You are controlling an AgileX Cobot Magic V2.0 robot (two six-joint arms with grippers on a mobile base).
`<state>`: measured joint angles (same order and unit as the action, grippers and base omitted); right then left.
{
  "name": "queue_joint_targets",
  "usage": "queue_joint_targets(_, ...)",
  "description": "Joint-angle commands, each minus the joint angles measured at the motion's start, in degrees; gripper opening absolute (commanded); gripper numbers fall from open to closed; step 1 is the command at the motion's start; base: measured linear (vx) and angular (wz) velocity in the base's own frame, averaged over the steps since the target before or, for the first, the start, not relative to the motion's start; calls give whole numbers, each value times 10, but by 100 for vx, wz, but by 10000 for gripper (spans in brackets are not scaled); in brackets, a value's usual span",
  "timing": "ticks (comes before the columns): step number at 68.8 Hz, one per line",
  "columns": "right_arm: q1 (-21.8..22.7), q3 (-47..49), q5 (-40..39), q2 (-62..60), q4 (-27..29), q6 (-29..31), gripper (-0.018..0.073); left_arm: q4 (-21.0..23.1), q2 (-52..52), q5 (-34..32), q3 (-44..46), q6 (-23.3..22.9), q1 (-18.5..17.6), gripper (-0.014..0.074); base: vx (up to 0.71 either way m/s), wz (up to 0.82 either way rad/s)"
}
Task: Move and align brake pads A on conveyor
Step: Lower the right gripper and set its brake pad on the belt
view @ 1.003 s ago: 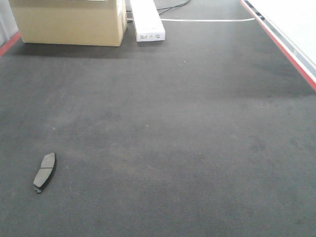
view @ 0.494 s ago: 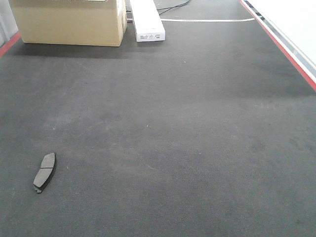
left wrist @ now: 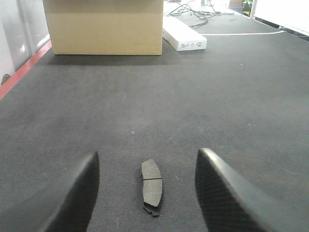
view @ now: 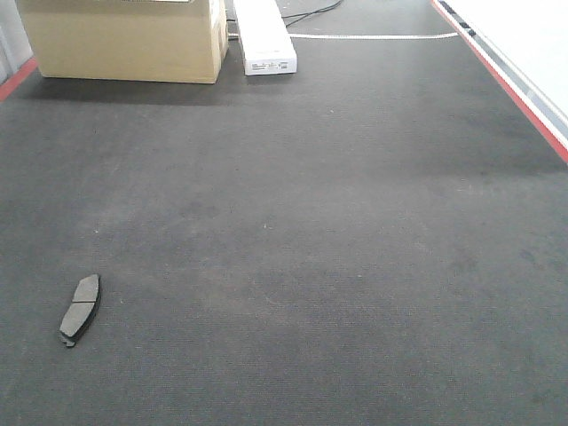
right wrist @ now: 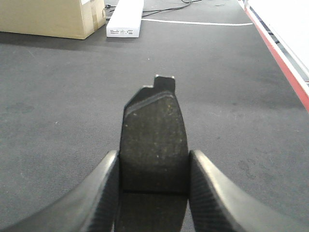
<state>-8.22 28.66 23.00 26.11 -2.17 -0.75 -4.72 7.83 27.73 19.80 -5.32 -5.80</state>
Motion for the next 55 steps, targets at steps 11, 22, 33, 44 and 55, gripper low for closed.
queue_joint_targets(11,1,17,-56,1,-4,2,-7,4,6,-39,14,-1,0,430,0,0)
queue_joint_targets(22,1,17,-72,2,9,-4,-7,4,6,-39,14,-1,0,430,0,0)
queue_joint_targets(33,1,23,-74,87,-6,-3,-3,4,6,-40,14,-1,0,430,0,0)
queue_joint_targets(44,1,73,-59,244,1,-6,0,4,6,-39,14,-1,0,430,0,0)
queue_joint_targets(55,1,158,-24,383,22,-5,3,4,6,-39,14,-1,0,430,0,0)
